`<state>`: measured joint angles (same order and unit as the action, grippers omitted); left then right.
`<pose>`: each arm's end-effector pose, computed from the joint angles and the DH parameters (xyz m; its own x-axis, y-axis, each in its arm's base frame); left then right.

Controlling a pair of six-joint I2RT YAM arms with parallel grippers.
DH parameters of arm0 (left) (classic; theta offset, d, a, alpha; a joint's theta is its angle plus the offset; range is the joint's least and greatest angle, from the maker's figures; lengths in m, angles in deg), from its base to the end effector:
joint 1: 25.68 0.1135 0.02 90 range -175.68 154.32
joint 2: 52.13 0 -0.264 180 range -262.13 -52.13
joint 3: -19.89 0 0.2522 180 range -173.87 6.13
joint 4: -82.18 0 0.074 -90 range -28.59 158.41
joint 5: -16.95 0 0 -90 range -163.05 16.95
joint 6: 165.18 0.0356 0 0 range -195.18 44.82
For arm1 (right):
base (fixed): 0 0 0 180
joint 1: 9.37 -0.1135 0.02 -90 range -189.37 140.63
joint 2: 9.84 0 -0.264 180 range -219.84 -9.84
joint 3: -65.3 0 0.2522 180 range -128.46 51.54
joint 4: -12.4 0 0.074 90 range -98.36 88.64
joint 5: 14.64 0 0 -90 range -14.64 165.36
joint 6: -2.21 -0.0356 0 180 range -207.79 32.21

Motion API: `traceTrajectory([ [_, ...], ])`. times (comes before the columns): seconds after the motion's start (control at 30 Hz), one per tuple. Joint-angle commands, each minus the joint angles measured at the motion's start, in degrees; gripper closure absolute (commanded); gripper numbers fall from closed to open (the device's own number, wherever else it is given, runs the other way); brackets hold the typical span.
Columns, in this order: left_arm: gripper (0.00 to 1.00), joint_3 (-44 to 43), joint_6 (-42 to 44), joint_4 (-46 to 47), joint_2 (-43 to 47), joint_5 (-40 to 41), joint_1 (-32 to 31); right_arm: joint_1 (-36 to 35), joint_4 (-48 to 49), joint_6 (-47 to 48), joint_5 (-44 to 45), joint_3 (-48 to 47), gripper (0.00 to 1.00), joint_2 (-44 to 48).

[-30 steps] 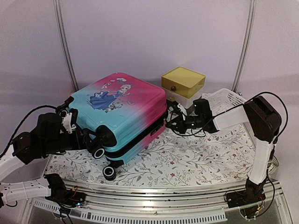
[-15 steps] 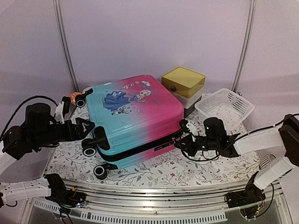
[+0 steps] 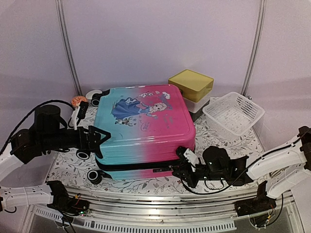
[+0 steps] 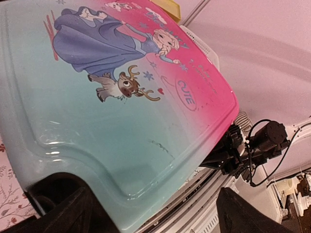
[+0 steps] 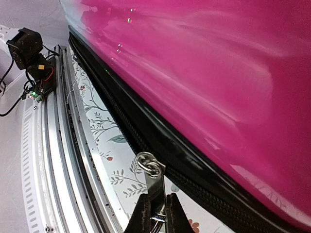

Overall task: Open, take out, and arrange the luggage
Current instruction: Rotate the luggage at the center of the board, then unzip the zipper of the luggage.

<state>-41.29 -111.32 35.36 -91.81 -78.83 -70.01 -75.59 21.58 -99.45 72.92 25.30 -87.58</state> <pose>0.1051 -0.1076 0.3277 -0.6955 -0.1409 -0.7046 0.4336 0.6996 -0.5679 0.1033 0.2382 0.1647 -0.3766 -0.3540 -0.8561 -0.8712 0.4495 0.1974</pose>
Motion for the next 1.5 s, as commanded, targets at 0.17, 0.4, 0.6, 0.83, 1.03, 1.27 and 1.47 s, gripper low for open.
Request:
traceTrajectory([
  [0.17, 0.1, 3.75, 0.96, 4.02, -1.71, -6.04, 0.03, -8.07, -3.91, -3.51, 6.51, -4.47, 0.97, -6.79],
  [0.4, 0.04, 9.91, -2.39, 3.32, -0.92, 2.83, 1.36, -8.05, -5.1, -7.97, 17.29, 1.74, 0.97, -0.65],
  [0.6, 0.04, 12.78, -3.42, 3.38, -1.5, 3.12, 4.65, -6.83, -11.77, -16.16, 27.97, 5.99, 0.97, 6.47],
  [0.83, 0.04, 11.94, -2.57, 2.13, -2.06, 3.58, 6.51, 0.28, -19.45, -25.63, 32.82, 8.66, 0.97, 16.94],
  [1.03, 0.04, 11.32, -2.2, 2.18, -2.51, 2.96, 6.9, 7.59, -20.18, -21.83, 26.27, 7.22, 0.9, 21.99],
  [1.27, 0.05, 7.98, -0.81, 0.24, -1.91, 1.86, 6.92, 12.5, -27.04, -14.51, 21.21, -1.35, 0.61, 16.3],
  [1.47, 0.05, 1.49, -0.03, -8.38, -0.28, 3.24, 6.9, 15.14, -30.0, -9.64, 19.35, -6.29, 0.31, 18.11],
])
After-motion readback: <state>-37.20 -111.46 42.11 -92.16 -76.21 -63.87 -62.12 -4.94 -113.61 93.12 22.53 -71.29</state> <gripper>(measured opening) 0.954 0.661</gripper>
